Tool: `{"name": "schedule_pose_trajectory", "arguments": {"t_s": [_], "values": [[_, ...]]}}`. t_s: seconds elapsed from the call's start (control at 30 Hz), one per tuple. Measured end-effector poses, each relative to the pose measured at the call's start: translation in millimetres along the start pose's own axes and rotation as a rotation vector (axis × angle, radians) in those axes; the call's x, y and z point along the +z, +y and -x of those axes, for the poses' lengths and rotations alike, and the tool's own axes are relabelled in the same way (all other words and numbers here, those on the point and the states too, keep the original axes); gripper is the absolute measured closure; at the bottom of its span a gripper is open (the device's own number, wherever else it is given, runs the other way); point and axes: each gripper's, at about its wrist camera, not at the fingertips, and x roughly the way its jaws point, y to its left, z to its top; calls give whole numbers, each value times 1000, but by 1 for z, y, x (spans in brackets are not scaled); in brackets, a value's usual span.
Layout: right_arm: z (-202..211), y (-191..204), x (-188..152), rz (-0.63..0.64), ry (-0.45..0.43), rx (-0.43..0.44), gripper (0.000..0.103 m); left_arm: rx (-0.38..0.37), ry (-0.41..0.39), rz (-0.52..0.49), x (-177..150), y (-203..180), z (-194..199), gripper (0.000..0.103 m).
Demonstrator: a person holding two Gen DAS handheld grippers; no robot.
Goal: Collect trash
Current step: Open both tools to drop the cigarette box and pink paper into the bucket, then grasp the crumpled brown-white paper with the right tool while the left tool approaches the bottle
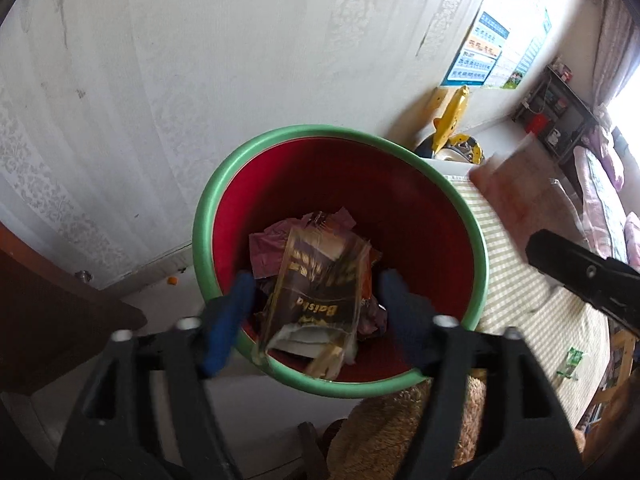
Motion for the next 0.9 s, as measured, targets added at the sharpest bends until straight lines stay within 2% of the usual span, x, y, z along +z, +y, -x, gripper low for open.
{"name": "schedule_pose_trajectory", "arguments": {"t_s": [0.23,0.37,0.47,0.63,0.73,0.9], "values": [[10,-12,-5,-39,-12,26,48,10,-11,-7,0,-1,6,29],[27,-33,-15,-64,-31,-17,44,-14,-16,-13,0,-9,12,27],[48,-60,-27,-77,-63,-91,43,-41,-13,-41,-3,-22,16,27],[96,-129,-56,-141,-119,-277,41,-112,7,-148,-17,-72,19,27],[126,-177,-74,-220,-152,-384,40,-189,33,-236,-29,-116,19,25],[170,-250,-98,-390,-214,-457,40,-323,79,-415,-58,-202,15,24]]}}
